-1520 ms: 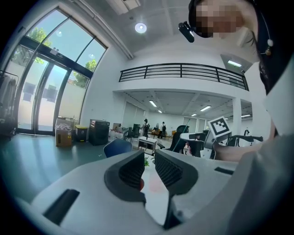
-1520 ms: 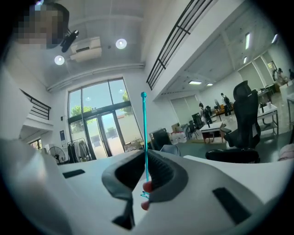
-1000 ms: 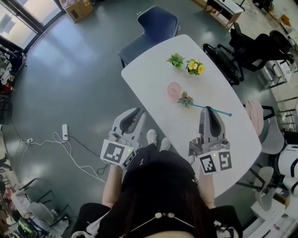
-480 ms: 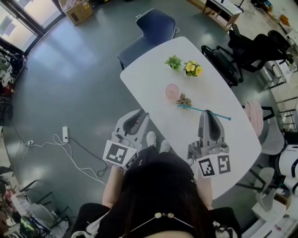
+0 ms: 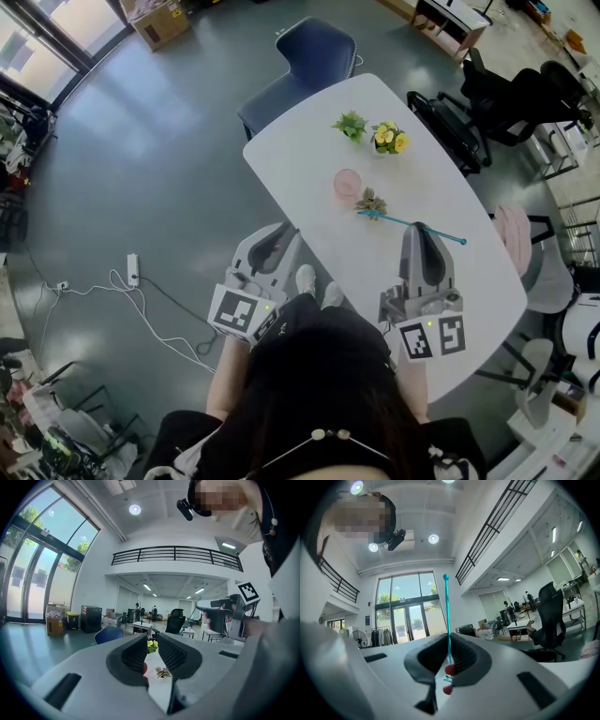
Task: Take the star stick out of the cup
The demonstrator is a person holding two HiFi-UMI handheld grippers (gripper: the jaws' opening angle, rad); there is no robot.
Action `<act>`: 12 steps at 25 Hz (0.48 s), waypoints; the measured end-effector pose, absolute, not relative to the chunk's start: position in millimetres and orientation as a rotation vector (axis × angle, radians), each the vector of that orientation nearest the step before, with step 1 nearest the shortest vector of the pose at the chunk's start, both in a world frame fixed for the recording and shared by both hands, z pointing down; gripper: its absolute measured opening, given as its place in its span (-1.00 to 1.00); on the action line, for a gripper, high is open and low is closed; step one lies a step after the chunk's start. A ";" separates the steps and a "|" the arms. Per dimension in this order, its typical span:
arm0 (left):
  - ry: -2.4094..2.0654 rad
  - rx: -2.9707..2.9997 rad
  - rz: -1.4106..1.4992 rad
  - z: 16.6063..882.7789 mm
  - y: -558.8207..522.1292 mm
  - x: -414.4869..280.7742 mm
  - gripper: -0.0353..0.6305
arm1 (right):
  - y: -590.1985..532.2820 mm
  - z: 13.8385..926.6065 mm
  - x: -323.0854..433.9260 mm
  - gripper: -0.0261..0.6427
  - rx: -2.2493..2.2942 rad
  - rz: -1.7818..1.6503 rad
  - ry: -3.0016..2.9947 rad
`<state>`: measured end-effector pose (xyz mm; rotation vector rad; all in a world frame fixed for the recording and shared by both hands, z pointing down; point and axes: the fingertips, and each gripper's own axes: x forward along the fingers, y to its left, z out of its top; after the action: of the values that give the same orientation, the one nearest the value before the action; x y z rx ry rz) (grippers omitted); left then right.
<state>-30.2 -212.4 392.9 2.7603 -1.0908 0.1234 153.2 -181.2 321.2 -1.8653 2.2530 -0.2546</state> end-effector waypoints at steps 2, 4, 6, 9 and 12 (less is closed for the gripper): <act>-1.095 2.759 0.123 394.0 -212.3 -30.8 -0.68 | -181.0 320.9 153.1 -0.86 -1.862 -0.250 2.255; -1.099 2.758 0.123 394.2 -211.7 -32.2 -0.68 | -180.5 319.7 152.0 -0.86 -1.858 -0.246 2.257; -1.102 2.755 0.124 393.8 -211.9 -33.8 -0.68 | -181.0 318.1 150.8 -0.86 -1.855 -0.245 2.259; -1.104 2.750 0.126 394.1 -212.7 -35.9 -0.68 | -182.4 317.7 150.0 -0.86 -1.852 -0.251 2.257; -1.106 2.749 0.122 394.9 -213.5 -36.9 -0.68 | -183.0 318.9 150.9 -0.86 -1.854 -0.256 2.252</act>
<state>-36.9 -213.5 394.9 2.7490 -1.1064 0.1221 150.9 -183.0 318.9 -1.8538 2.2518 -0.2558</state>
